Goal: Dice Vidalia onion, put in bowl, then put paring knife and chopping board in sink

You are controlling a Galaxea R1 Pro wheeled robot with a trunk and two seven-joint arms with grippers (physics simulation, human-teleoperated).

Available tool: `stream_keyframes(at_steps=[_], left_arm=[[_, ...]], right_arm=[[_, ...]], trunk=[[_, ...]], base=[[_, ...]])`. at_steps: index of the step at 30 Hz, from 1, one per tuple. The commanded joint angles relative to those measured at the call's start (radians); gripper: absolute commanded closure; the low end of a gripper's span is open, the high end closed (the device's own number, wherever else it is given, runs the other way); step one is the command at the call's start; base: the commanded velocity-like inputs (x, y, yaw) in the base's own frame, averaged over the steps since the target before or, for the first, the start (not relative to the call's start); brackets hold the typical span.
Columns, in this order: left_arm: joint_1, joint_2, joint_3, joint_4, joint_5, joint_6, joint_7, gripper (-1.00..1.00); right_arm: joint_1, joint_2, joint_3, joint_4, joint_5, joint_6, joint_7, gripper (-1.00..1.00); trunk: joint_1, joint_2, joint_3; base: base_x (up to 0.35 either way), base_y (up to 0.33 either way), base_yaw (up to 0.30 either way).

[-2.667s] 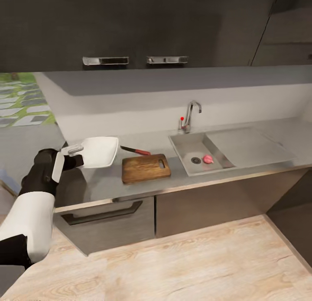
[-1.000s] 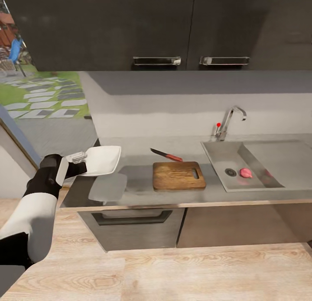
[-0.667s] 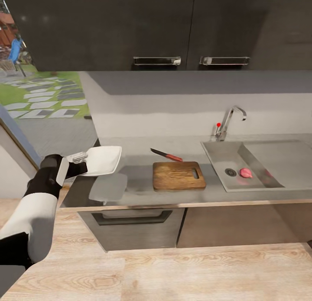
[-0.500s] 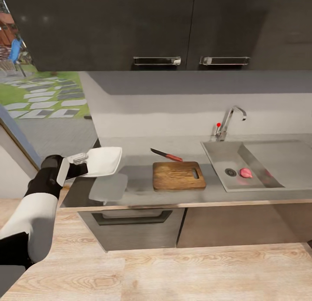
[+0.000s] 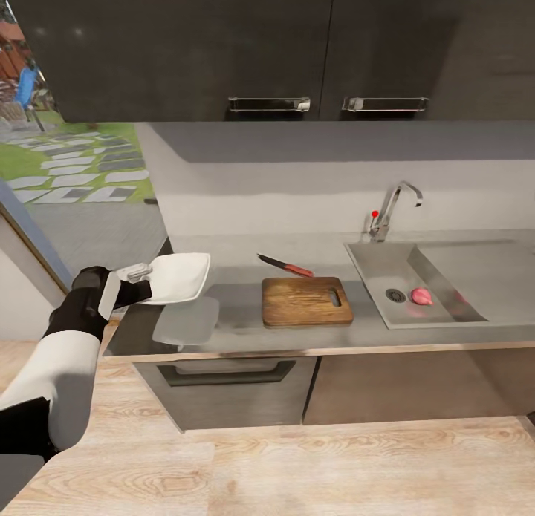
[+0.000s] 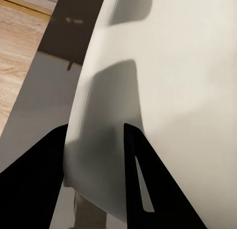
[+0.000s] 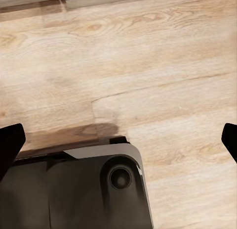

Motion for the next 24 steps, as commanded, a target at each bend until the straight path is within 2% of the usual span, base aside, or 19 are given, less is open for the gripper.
stream_keyframes(at_steps=[1, 24], left_arm=[[-0.001, 0.000, 0.002, -0.001, 0.010, 0.004, 0.006, 1.00], [-0.001, -0.007, 0.000, -0.011, 0.009, 0.005, 0.010, 1.00]], right_arm=[[0.000, -0.002, 0.008, -0.002, -0.008, -0.002, -0.008, -1.00], [0.000, -0.002, 0.008, -0.002, -0.008, -0.002, -0.008, -1.00]], trunk=[[0.001, -0.002, -0.002], [0.001, -0.002, -0.002]], base=[[0.000, 0.000, 0.000], [0.017, -0.021, 0.000]])
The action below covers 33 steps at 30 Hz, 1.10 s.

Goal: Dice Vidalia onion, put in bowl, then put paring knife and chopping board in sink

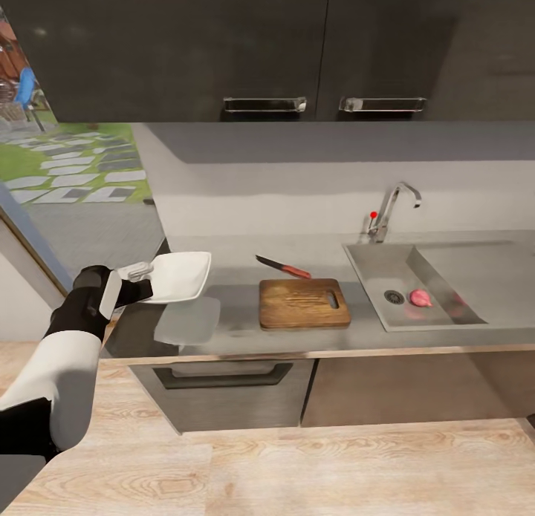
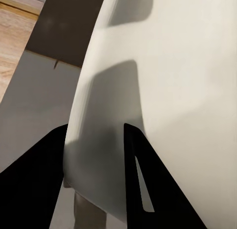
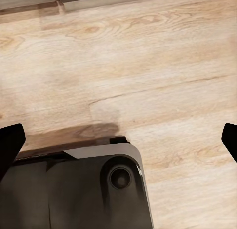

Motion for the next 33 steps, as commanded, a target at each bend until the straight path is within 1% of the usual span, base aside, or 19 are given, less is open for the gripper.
stream_keyframes(at_steps=[1, 12, 15, 18, 24, 33], left_arm=[[-0.001, 0.000, 0.001, -0.001, 0.009, 0.004, 0.006, 1.00], [-0.001, 0.000, 0.003, -0.002, 0.008, 0.004, 0.007, 1.00], [-0.018, -0.018, -0.014, 0.015, -0.008, -0.013, 0.025, 1.00], [-0.034, -0.035, -0.031, 0.032, -0.008, -0.030, 0.043, 1.00], [-0.067, -0.069, -0.066, 0.066, -0.008, -0.064, 0.079, 1.00], [-0.117, -0.120, -0.117, 0.117, -0.008, -0.116, 0.126, 1.00]], right_arm=[[0.000, -0.002, 0.008, -0.002, -0.008, -0.002, -0.008, -1.00], [0.000, -0.003, 0.012, -0.002, -0.007, -0.001, -0.004, -1.00], [0.017, 0.012, 0.002, -0.019, -0.023, 0.016, 0.013, -1.00], [0.034, 0.013, 0.002, -0.021, -0.022, 0.033, 0.030, -1.00], [0.068, -0.003, 0.002, -0.019, -0.024, 0.059, 0.064, -1.00], [0.119, -0.007, 0.003, -0.016, -0.025, 0.059, 0.114, -1.00]], trunk=[[0.001, -0.002, -0.002], [0.001, -0.002, -0.002], [0.001, -0.002, -0.002], [0.001, -0.002, -0.002], [0.001, -0.002, -0.002], [0.001, -0.002, -0.002]], base=[[0.000, 0.000, 0.000], [0.000, 0.000, 0.000], [0.000, 0.000, 0.000], [0.000, 0.000, 0.000], [0.000, 0.000, 0.000], [0.000, 0.000, 0.000]])
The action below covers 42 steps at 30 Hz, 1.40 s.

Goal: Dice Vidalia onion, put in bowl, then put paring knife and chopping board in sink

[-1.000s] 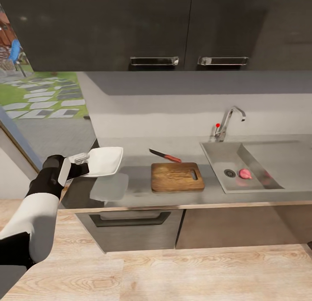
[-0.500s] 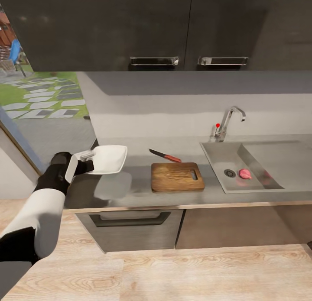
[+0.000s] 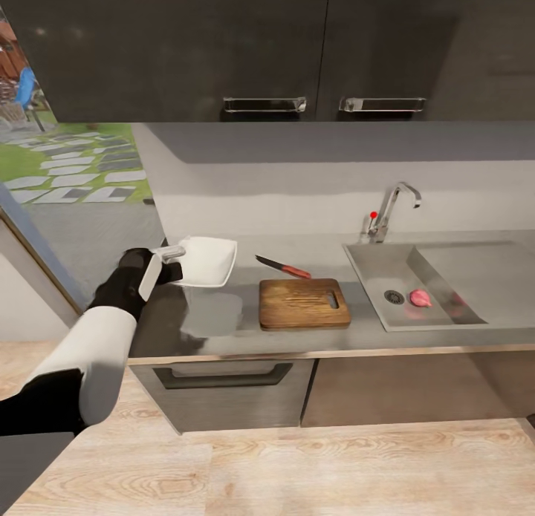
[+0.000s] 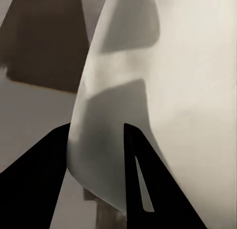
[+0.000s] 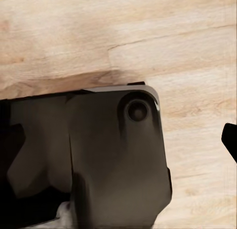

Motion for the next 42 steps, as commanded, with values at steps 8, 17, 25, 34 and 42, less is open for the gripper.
stream_keyframes(at_steps=[8, 17, 25, 34, 42], left_arm=[[-0.045, -0.046, -0.045, 0.045, 0.004, -0.044, 0.006, 1.00], [-0.095, -0.084, -0.097, 0.096, 0.011, -0.099, 0.006, 1.00], [-0.261, -0.046, -0.151, 0.591, 0.062, -0.748, 0.006, 1.00], [-0.261, 0.017, -0.060, 0.589, 0.158, -0.649, 0.005, 1.00], [-0.261, 0.038, -0.053, 0.587, 0.174, -0.577, 0.005, 1.00]], right_arm=[[0.045, -0.002, 0.009, -0.002, -0.007, -0.002, -0.006, -1.00], [0.071, -0.002, 0.009, -0.002, -0.006, 0.000, -0.006, -1.00], [0.071, -0.002, 0.010, -0.002, -0.006, 0.001, -0.006, -1.00], [0.071, -0.002, 0.010, 0.001, -0.006, 0.001, -0.006, -1.00], [0.071, -0.002, 0.009, 0.006, -0.006, 0.001, -0.006, -1.00]], trunk=[[0.001, -0.002, -0.002], [0.001, -0.002, -0.002], [0.001, -0.002, -0.002], [0.001, -0.002, -0.002], [0.001, -0.002, -0.002]], base=[[0.000, 0.000, 0.000], [0.000, 0.000, 0.000], [0.000, 0.000, 0.000], [0.000, 0.000, 0.000], [0.000, 0.000, 0.000]])
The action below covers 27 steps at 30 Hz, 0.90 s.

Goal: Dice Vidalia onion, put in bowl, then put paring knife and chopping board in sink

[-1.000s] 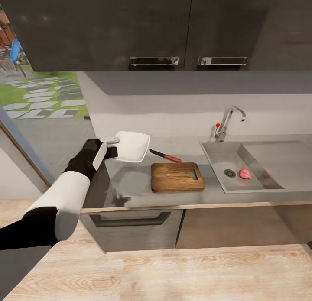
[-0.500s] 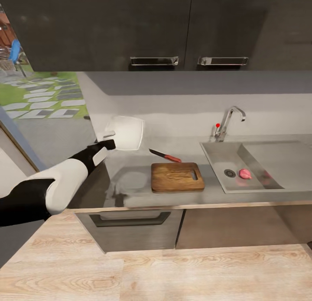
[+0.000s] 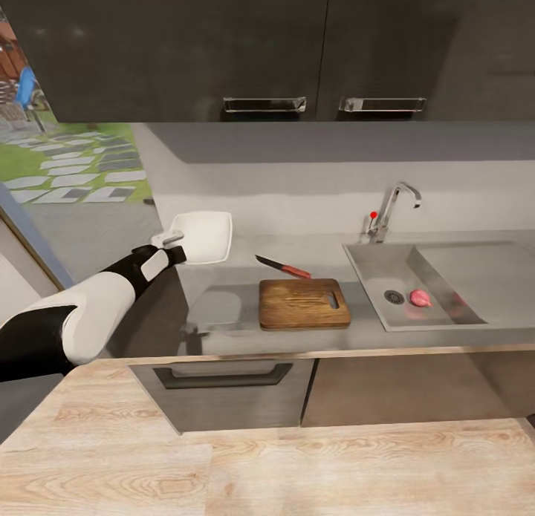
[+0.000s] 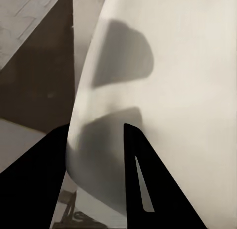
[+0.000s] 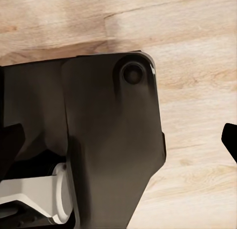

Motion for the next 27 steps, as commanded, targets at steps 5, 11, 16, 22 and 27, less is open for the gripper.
stream_keyframes(at_steps=[5, 11, 16, 22, 27], left_arm=[[0.000, 0.003, 0.010, -0.001, 0.003, 0.011, 0.004, 1.00], [-0.001, 0.004, 0.016, -0.001, 0.004, 0.023, 0.005, 1.00], [-0.001, 0.005, 0.046, -0.003, 0.002, 0.095, 0.006, 1.00], [0.000, 0.018, 0.060, -0.085, 0.002, 0.272, 0.007, 1.00], [0.000, 0.023, 0.061, -0.170, 0.001, 0.462, 0.007, 1.00]], right_arm=[[0.000, -0.002, 0.009, -0.002, -0.008, -0.002, -0.008, -1.00], [-0.001, -0.001, 0.009, -0.001, -0.008, -0.002, -0.009, -1.00], [-0.001, -0.002, 0.009, -0.001, -0.008, -0.001, -0.010, -1.00], [0.000, -0.001, 0.009, -0.001, -0.008, -0.001, -0.010, -1.00], [-0.001, -0.001, 0.009, -0.001, -0.008, -0.001, -0.010, -1.00]], trunk=[[0.001, -0.002, -0.002], [0.001, -0.002, -0.002], [0.001, -0.002, -0.002], [0.001, -0.002, -0.002], [0.001, -0.002, -0.002]], base=[[0.000, 0.000, 0.000], [0.000, 0.000, 0.000], [0.000, 0.000, 0.000], [0.000, 0.000, 0.000], [0.000, 0.000, 0.000]])
